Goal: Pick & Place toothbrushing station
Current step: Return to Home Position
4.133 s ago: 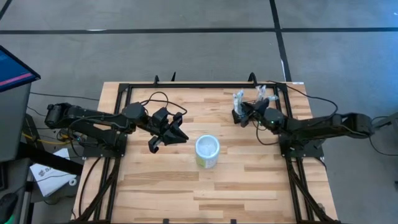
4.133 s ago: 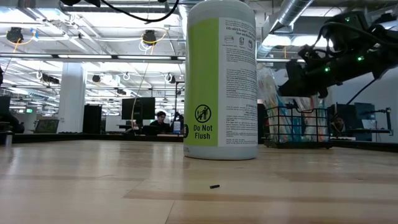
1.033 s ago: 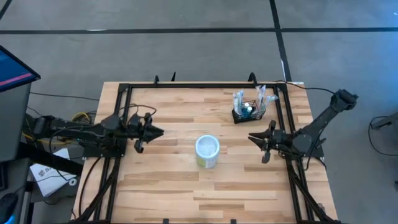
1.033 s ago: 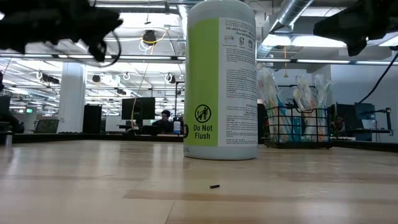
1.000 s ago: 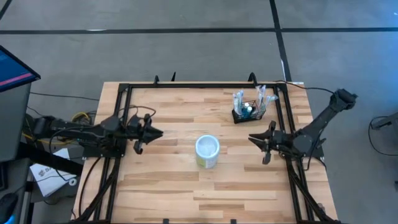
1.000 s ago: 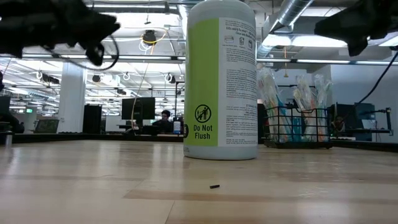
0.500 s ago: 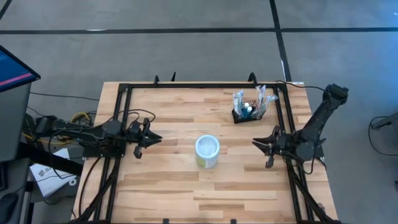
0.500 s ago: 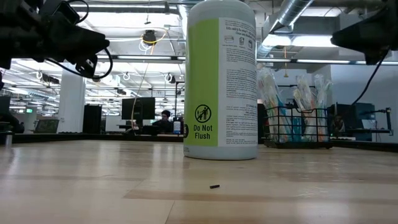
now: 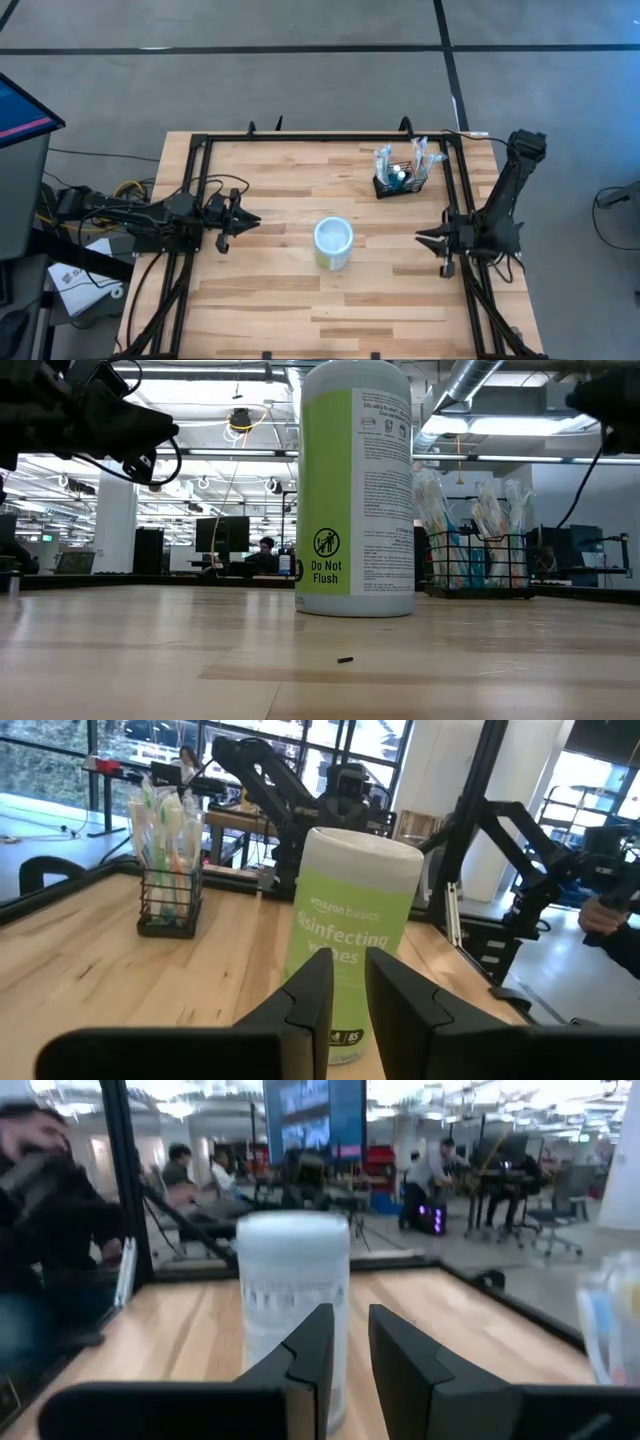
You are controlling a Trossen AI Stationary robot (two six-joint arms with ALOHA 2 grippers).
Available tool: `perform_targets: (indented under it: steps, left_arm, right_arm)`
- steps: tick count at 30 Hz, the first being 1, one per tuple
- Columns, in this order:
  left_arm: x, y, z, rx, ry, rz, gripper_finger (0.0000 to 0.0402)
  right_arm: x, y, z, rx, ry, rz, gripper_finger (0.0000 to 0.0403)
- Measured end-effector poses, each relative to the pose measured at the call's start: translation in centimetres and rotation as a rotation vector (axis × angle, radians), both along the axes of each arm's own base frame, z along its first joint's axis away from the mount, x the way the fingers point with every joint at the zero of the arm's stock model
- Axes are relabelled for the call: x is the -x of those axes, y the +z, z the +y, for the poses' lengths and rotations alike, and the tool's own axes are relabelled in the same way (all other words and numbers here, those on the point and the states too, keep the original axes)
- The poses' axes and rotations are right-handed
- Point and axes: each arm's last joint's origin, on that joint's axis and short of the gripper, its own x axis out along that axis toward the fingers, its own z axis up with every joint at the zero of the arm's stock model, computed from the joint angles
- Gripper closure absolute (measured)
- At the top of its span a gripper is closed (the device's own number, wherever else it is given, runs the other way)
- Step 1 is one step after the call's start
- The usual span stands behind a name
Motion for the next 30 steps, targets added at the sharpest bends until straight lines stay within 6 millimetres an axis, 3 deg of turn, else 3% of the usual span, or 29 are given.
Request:
perform_targets:
  steps: [5,12,17,20,24,30]
  left_arm:
    - [-0.1,-0.1,0.0,0.052,-0.001,0.01,0.0344]
    - [-0.2,-0.2,0.0,0.046,0.0,0.025,0.0344]
    - [-0.3,-0.5,0.0,0.044,0.001,0.046,0.0344]
    - [-0.3,-0.6,0.0,0.045,0.002,0.053,0.0344]
    - [-0.3,-0.4,0.0,0.023,0.003,0.039,0.0344]
    - [-0.3,0.3,0.0,-0.006,0.004,-0.041,0.0344]
  right_arm:
    - [0.1,1.6,-0.7,-0.023,0.012,-0.076,0.0344]
    - [0.0,1.4,-1.0,0.003,-0.075,-0.036,0.0344]
    - [0.0,1.3,-0.9,-0.119,-0.059,-0.059,0.0344]
    - [-0.2,1.1,-0.6,0.036,0.036,-0.06,0.0344]
    - [-0.6,1.6,-0.3,0.116,0.255,-0.159,0.0344]
    - [-1.4,1.5,-1.2,0.159,0.261,-0.171,0.0344]
